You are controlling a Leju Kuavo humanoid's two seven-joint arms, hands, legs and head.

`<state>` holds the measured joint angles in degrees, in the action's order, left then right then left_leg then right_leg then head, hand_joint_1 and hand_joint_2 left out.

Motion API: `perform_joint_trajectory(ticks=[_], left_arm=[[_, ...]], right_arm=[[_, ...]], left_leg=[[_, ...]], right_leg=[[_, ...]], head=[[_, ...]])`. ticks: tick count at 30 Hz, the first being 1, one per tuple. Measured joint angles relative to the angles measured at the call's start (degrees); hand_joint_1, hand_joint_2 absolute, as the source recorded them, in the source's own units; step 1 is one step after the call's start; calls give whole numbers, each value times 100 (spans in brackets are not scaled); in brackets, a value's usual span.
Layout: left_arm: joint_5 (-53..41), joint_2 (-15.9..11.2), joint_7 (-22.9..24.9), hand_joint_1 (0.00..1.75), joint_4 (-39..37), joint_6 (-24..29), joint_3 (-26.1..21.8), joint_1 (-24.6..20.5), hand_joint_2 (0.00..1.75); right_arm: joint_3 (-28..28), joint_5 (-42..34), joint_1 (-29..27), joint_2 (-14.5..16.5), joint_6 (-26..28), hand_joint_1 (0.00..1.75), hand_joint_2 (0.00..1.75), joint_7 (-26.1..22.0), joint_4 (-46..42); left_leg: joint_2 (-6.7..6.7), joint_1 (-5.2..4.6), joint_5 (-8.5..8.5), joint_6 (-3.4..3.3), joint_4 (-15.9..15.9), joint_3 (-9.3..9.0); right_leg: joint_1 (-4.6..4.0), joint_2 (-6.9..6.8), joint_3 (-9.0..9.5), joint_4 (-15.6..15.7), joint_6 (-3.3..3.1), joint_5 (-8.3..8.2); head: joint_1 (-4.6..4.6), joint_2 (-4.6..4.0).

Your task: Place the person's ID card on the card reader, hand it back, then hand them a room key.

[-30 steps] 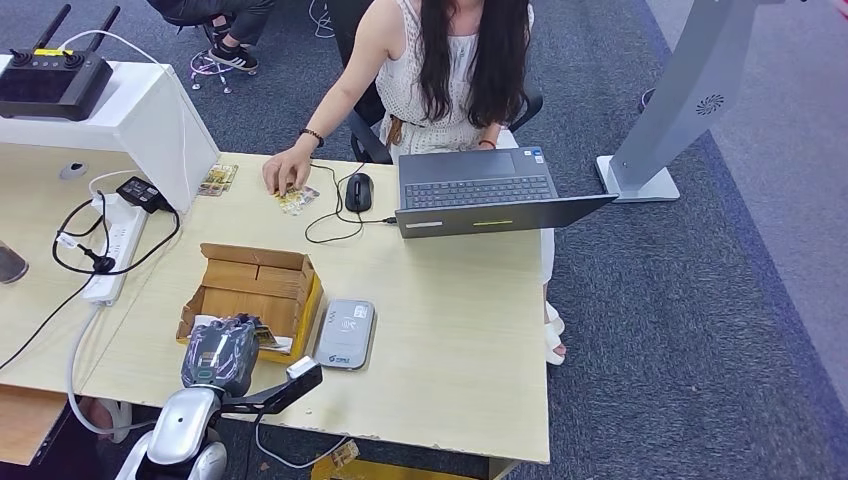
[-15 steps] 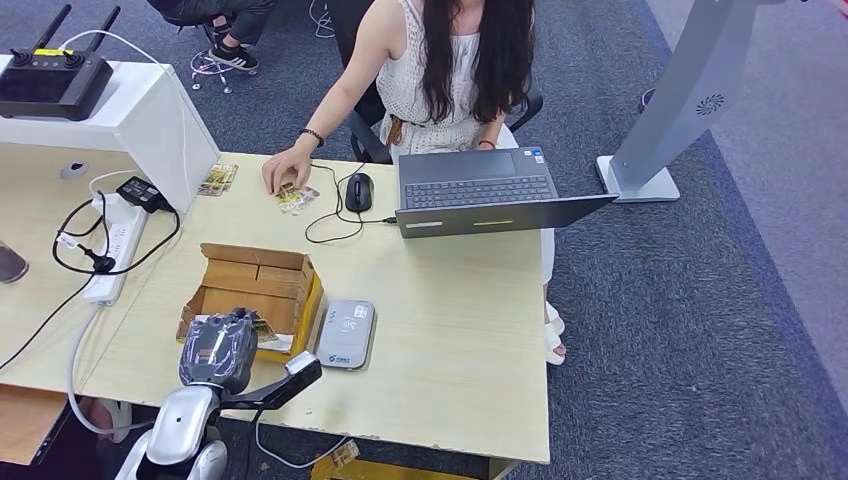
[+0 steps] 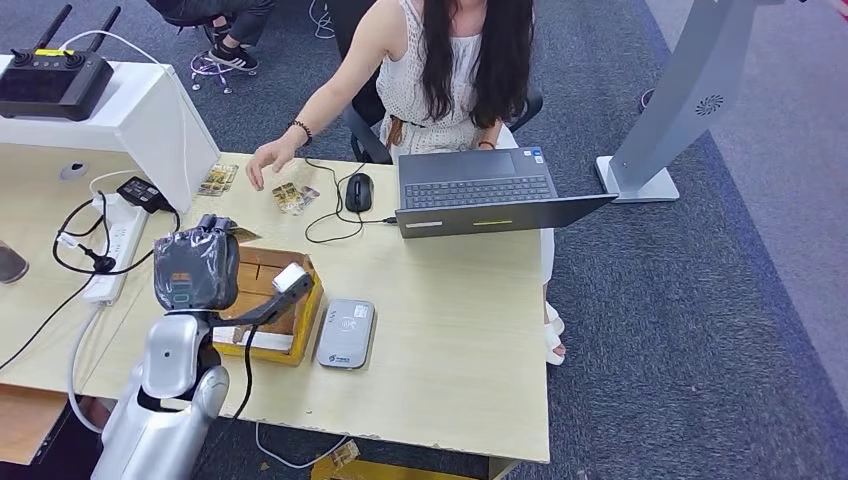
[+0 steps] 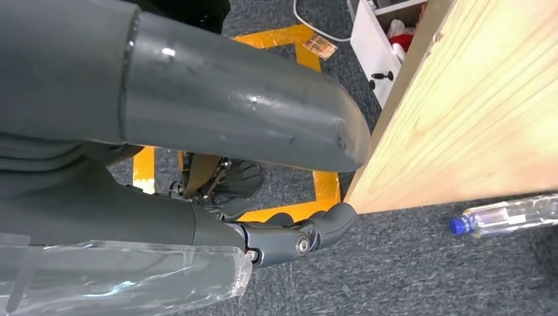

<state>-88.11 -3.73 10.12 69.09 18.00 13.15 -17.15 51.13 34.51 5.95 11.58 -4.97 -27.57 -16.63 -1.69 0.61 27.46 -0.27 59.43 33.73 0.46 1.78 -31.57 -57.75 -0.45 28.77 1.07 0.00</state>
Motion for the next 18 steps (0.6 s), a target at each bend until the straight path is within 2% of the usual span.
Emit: perform_joint_trajectory(ticks=[5,9,14,18], left_arm=[[-1,-97,339,175,-533,353,88,-836,175],[-2,-171,484,175,-1066,355,224,-1472,175],[-2,-231,639,175,-1647,291,432,-2028,175],[-2,-267,654,0,-1951,278,515,-2231,175]], right_arm=[[-62,70,47,1,1,0,0,59,45],[-128,78,67,1,3,0,0,113,73],[-164,72,69,1,6,0,0,170,98],[-176,63,70,-1,5,0,0,175,117]], left_leg=[[0,1,-4,2,1,0],[1,1,-7,6,1,0],[2,0,-7,6,1,1],[2,0,-7,6,0,1]], right_leg=[[0,0,0,-2,-1,-3],[0,2,-1,-2,-1,-6],[0,4,-1,-2,-1,-6],[0,4,-1,-2,-1,-6]], head=[[1,0],[-1,0],[0,0],[-1,0]])
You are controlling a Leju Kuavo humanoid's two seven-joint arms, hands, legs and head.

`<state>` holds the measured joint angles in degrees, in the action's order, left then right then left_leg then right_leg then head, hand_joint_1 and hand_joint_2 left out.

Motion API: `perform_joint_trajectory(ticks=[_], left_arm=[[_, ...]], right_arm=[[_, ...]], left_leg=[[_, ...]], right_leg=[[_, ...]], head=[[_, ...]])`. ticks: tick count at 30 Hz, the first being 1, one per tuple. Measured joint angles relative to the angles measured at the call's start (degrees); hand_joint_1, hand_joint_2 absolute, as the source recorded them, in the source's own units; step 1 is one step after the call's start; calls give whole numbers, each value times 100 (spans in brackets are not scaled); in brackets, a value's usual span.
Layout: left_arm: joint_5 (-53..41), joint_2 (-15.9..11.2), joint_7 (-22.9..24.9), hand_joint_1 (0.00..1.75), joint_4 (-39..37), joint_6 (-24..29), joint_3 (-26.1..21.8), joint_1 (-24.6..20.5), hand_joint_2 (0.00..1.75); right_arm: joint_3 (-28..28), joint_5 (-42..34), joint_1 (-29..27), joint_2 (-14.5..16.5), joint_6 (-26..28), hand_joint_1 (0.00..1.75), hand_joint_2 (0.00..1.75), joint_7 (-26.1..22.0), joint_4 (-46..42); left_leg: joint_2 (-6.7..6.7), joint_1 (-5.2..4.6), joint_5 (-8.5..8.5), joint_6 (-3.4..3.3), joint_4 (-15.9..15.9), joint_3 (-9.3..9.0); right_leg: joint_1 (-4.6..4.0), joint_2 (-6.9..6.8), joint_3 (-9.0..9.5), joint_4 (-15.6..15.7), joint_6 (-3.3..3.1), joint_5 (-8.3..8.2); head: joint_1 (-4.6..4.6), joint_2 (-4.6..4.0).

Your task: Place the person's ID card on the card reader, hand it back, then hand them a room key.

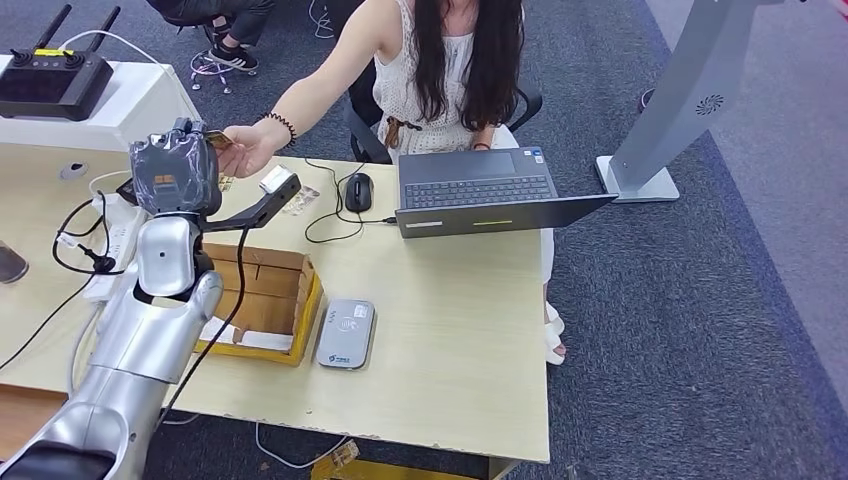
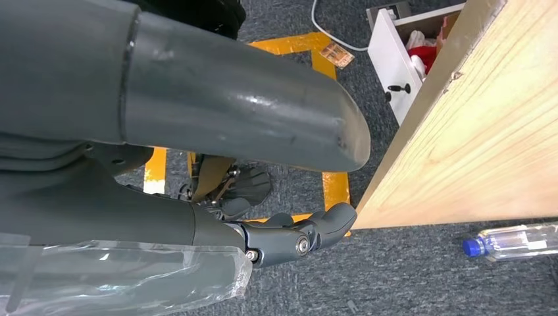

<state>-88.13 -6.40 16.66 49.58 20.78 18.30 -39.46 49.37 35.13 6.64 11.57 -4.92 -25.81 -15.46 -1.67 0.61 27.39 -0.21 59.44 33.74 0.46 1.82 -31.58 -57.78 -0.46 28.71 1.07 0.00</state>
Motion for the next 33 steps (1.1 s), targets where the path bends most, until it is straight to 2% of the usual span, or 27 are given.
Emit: perform_joint_trajectory(ticks=[7,28,31,33], left_arm=[[0,-56,-4,0,-255,68,4,-27,175],[0,-134,-26,0,-278,124,4,6,175],[3,-132,-185,0,-207,190,-16,85,175],[25,-113,-506,0,64,315,-93,322,175]], right_arm=[[-17,-23,-2,1,0,0,0,13,9],[-19,-39,-3,0,0,0,0,17,29],[-19,-81,-5,-1,-1,0,0,4,29],[-16,-163,-19,0,-4,0,0,-35,29]], left_leg=[[0,0,0,0,-1,0],[0,0,0,0,0,1],[1,0,0,0,-1,1],[3,-2,2,-1,-1,1]], right_leg=[[0,0,0,0,0,0],[0,0,0,0,0,0],[0,2,0,0,0,0],[1,7,0,0,0,1]], head=[[1,0],[1,0],[0,0],[1,0]])
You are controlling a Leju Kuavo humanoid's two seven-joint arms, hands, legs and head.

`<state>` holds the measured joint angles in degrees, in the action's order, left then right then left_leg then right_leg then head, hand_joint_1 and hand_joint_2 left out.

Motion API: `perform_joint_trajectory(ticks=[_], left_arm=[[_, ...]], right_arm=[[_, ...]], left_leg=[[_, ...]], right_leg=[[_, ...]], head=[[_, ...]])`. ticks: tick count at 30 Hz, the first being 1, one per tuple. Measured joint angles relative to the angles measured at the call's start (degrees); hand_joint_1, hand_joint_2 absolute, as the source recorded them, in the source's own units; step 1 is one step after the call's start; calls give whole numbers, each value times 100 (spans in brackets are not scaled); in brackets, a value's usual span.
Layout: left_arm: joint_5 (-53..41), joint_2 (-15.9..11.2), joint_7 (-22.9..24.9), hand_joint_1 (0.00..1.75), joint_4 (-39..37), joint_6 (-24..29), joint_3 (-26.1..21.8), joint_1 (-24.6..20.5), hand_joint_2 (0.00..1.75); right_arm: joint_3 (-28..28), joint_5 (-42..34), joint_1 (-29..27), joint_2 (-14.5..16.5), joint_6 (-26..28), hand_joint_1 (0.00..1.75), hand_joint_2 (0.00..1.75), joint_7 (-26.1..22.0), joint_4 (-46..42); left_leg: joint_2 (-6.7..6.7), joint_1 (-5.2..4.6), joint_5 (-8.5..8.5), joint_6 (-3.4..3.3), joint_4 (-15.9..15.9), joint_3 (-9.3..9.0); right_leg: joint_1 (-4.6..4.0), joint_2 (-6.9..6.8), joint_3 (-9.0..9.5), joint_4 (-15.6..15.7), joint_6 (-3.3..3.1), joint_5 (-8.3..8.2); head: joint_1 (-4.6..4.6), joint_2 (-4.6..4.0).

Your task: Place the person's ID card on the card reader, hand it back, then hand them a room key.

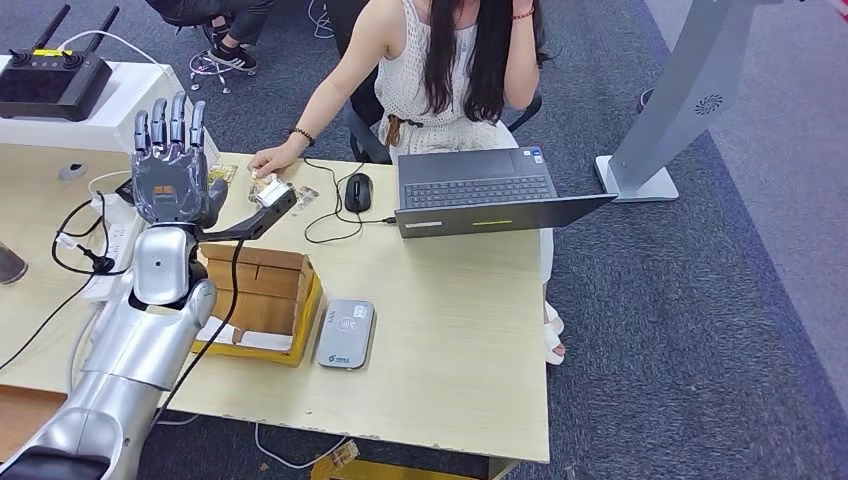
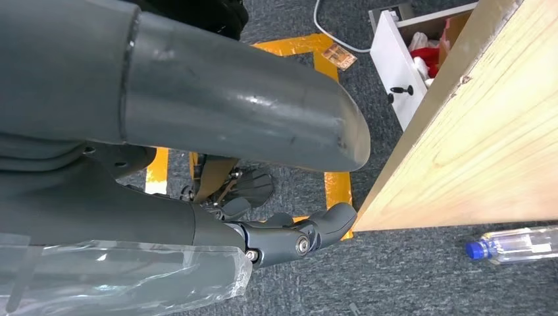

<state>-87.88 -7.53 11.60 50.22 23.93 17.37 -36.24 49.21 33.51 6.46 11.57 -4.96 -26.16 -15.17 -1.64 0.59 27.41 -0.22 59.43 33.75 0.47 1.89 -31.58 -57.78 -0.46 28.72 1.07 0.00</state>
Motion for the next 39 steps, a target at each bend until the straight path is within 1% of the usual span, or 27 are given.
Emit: perform_joint_trajectory(ticks=[1,3,5,8,10,11,12,14,15,16,17,18,20,22,24,27,28,29,31,32,33,35,36,37,39], left_arm=[[47,13,-210,0,244,73,-64,201,175],[233,22,-651,0,939,225,-216,773,175],[515,-19,-1035,0,1813,438,-407,1556,175],[1059,-109,-1608,0,3061,983,-833,2810,175],[1612,-115,-2106,0,3808,1347,-1267,3654,175],[2010,-80,-2439,0,4165,1443,-1554,4050,175],[2473,-12,-2851,0,4495,1446,-1894,4405,175],[3359,262,-3837,0,5041,1127,-2692,4921,175],[3634,419,-4275,0,5238,903,-3074,5078,175],[3777,574,-4609,0,5386,692,-3400,5176,175],[3828,711,-4848,0,5514,516,-3708,5244,175],[3824,833,-4977,0,5619,412,-3962,5293,175],[3777,1070,-5117,0,5830,280,-4449,5372,175],[3754,1271,-5141,0,5973,239,-4782,5410,175],[3786,1394,-5146,0,6042,219,-4953,5428,175],[3815,1422,-5147,0,6061,209,-4994,5437,175],[3976,1478,-5151,0,6079,113,-5058,5458,175],[4402,1599,-5145,0,6017,-258,-5241,5428,175],[5364,1853,-5064,0,5452,-1385,-5846,5171,175],[5666,1906,-5005,0,4894,-1921,-6188,4949,175],[5693,1863,-4958,0,4220,-2188,-6469,4731,175],[5566,1677,-4868,0,2695,-2306,-6950,4361,175],[5493,1566,-4735,0,1857,-2263,-7160,4198,131],[5426,1478,-4529,0,1084,-2212,-7337,4063,131],[5311,1381,-3923,0,-262,-2107,-7608,3867,131]], right_arm=[[9,-57,-15,0,-3,0,0,-33,0],[50,-200,-63,-1,-13,0,0,-125,0],[133,-348,-133,-2,-30,0,0,-241,0],[293,-553,-259,-22,-64,0,0,-403,-1],[413,-640,-321,-45,-93,0,0,-482,-3],[475,-667,-343,-54,-99,0,0,-509,-4],[535,-682,-363,-60,-97,0,0,-528,-6],[643,-680,-385,-69,-81,0,0,-551,-9],[685,-670,-389,-71,-75,0,0,-560,-10],[718,-660,-388,-72,-72,0,0,-567,-10],[746,-653,-387,-73,-72,0,0,-571,-11],[769,-652,-385,-73,-74,0,0,-574,-14],[817,-647,-382,-74,-77,0,0,-580,-21],[863,-643,-379,-75,-70,0,0,-587,-27],[893,-643,-377,-75,-57,0,0,-588,-28],[902,-644,-377,-75,-51,0,0,-588,-28],[919,-646,-378,-75,-34,0,44,-584,-28],[958,-645,-380,-75,-3,0,87,-557,-28],[1046,-586,-381,-75,165,0,175,-400,-25],[1078,-525,-376,-75,300,0,175,-261,-19],[1087,-452,-369,-75,466,0,175,-93,-5],[1101,-322,-355,-75,811,0,175,345,40],[1107,-259,-350,-75,980,0,175,642,74],[1113,-198,-345,-75,1126,0,175,954,110],[1119,-83,-339,-66,1349,0,175,1577,184]], left_leg=[[2,-1,2,-1,0,0],[9,-4,10,-4,-2,0],[32,-6,25,-4,-5,-4],[57,-7,45,-7,-6,-9],[62,-6,56,-6,-8,-11],[64,-5,60,-5,-8,-12],[62,-4,62,-7,-8,-12],[50,-4,64,-8,-8,-11],[44,-4,64,-8,-8,-10],[41,-4,64,-8,-8,-11],[39,-4,64,-8,-8,-11],[38,-4,63,-9,-8,-11],[32,-4,62,-10,-7,-12],[25,-5,60,-12,-6,-15],[22,-5,59,-13,-6,-17],[22,-5,59,-13,-5,-19],[21,-5,59,-13,-5,-20],[16,-6,59,-13,-4,-22],[2,-9,58,-14,-4,-27],[-3,-10,57,-15,-6,-29],[-2,-10,56,-14,-8,-32],[5,-8,54,-10,-13,-38],[6,-7,52,-8,-14,-40],[6,-7,51,-6,-14,-41],[2,-6,50,-5,-13,-36]], right_leg=[[1,3,0,0,0,1],[3,11,1,1,2,5],[5,34,-1,2,3,12],[5,54,-2,3,5,27],[5,57,-2,3,5,37],[4,59,-2,3,5,42],[4,57,-1,4,6,47],[4,45,0,5,9,52],[4,40,1,6,9,53],[4,36,2,6,9,53],[4,34,3,6,9,53],[4,32,4,6,9,53],[4,24,8,7,10,52],[4,15,16,7,11,50],[4,11,21,7,12,49],[4,10,22,7,13,48],[4,10,23,7,13,48],[5,6,25,7,13,48],[7,-7,30,8,13,48],[8,-11,33,8,13,48],[8,-10,35,8,12,48],[7,-1,37,7,11,47],[6,2,38,6,10,47],[5,2,38,6,10,47],[5,-3,37,7,11,48]], head=[[-1,0],[-1,0],[0,0],[1,0],[-1,0],[-1,0],[-1,0],[0,0],[-1,0],[-1,0],[-1,0],[-1,0],[-1,0],[-1,0],[-2,0],[-2,0],[-1,0],[0,0],[-1,0],[-2,0],[-1,0],[5,0],[9,0],[12,0],[13,0]])
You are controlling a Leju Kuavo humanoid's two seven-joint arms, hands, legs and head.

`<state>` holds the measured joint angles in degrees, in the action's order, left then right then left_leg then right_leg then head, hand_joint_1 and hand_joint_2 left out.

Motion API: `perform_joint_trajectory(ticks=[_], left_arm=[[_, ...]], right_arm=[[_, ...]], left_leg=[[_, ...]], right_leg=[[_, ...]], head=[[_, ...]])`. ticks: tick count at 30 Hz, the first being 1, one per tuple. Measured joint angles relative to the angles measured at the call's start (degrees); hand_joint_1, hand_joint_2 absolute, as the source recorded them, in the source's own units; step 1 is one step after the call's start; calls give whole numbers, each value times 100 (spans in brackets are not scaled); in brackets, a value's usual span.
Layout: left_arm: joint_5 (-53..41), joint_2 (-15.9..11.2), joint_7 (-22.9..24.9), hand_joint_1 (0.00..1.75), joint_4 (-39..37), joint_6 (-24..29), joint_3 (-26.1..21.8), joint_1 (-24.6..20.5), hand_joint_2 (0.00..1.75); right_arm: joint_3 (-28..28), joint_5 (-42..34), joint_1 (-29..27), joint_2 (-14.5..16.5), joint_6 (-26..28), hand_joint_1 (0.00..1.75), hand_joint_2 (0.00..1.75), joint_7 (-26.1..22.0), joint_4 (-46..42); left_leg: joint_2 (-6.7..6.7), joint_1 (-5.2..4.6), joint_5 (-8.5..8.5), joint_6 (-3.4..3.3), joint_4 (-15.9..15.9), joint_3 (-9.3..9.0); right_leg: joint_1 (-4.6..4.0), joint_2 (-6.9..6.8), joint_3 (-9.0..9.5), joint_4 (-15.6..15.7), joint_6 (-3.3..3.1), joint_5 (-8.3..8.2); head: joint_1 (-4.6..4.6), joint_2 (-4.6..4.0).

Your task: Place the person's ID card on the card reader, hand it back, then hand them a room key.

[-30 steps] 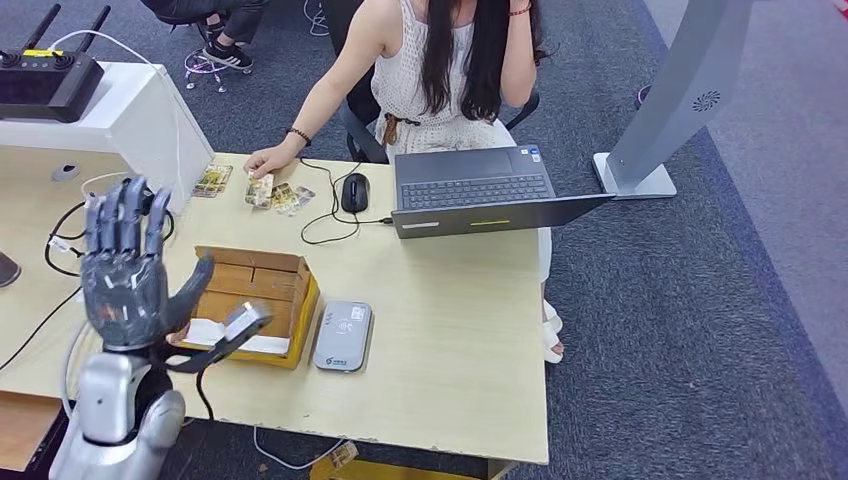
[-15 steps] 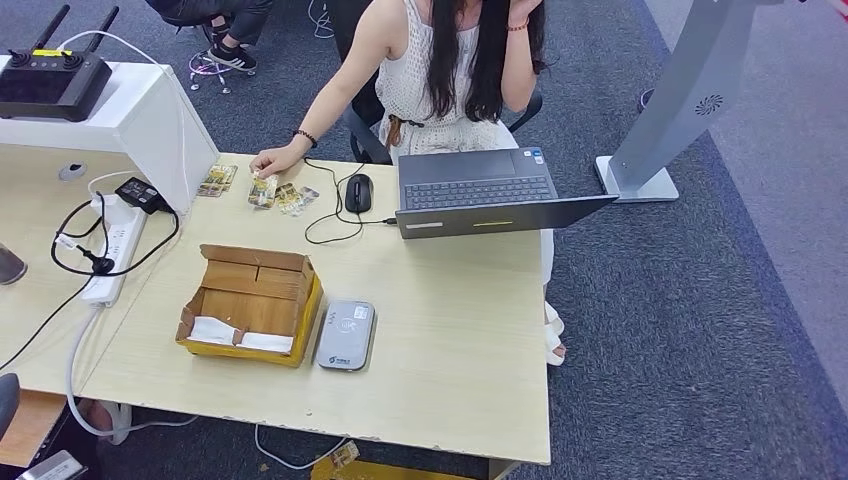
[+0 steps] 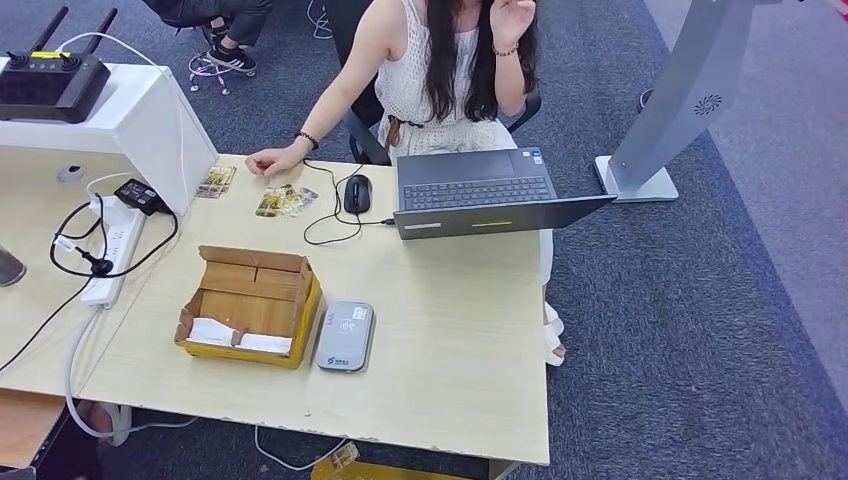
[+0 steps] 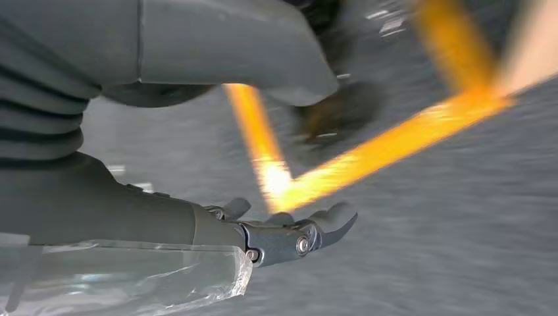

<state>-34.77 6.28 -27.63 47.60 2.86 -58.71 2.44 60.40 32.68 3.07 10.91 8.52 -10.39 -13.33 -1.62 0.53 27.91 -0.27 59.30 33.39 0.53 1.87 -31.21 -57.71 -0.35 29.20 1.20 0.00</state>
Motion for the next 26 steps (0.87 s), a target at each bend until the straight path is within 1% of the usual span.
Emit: perform_joint_trajectory(ticks=[1,3,6,8,11,14,17,18,21,26], left_arm=[[-53,-6,302,0,-496,26,-78,-65,175],[-249,21,861,0,-1343,107,-165,-168,175],[-629,96,1464,0,-2192,333,-179,-298,175],[-832,144,1722,0,-2557,452,-179,-373,175],[-1133,194,1972,0,-2922,464,-126,-438,175],[-1175,199,2095,0,-3092,405,153,-428,175],[-918,167,2153,0,-3150,359,521,-394,44],[-814,151,2172,0,-3159,349,641,-379,0],[-501,105,2215,0,-3165,299,976,-325,0],[-24,24,2280,0,-3165,236,1510,-224,0]], right_arm=[[1,37,3,11,62,0,175,248,30],[0,133,15,49,147,0,175,692,83],[-68,448,28,103,194,0,175,1169,149],[-151,634,27,117,212,0,175,1273,172],[-307,777,17,117,217,0,175,1261,174],[-601,687,-27,94,167,0,175,1217,151],[-953,447,-91,50,101,0,175,1203,107],[-1071,358,-115,32,77,0,131,1199,87],[-1419,93,-195,-34,10,0,0,1182,25],[-1946,-309,-307,-144,-91,0,0,1166,-76]], left_leg=[[-3,0,0,0,1,4],[-6,0,2,-4,4,10],[-6,-2,5,-11,10,13],[-5,-6,6,-16,12,13],[-4,-7,5,-18,15,13],[-4,-5,5,-20,16,13],[-4,-3,4,-21,16,13],[-4,-2,4,-21,16,13],[-4,0,4,-20,15,13],[-4,0,4,-20,14,14]], right_leg=[[0,-3,-1,2,1,1],[0,-8,-1,9,3,1],[1,-8,1,19,8,-2],[1,-8,2,20,13,-5],[2,-7,1,21,19,-8],[3,-7,1,22,19,-9],[2,-7,1,21,19,-9],[2,-7,1,21,19,-9],[0,-7,1,21,18,-8],[0,-7,0,21,18,-8]], head=[[-2,0],[-9,0],[-14,0],[-14,0],[-15,0],[-15,0],[-14,0],[-14,0],[-13,0],[-15,0]])
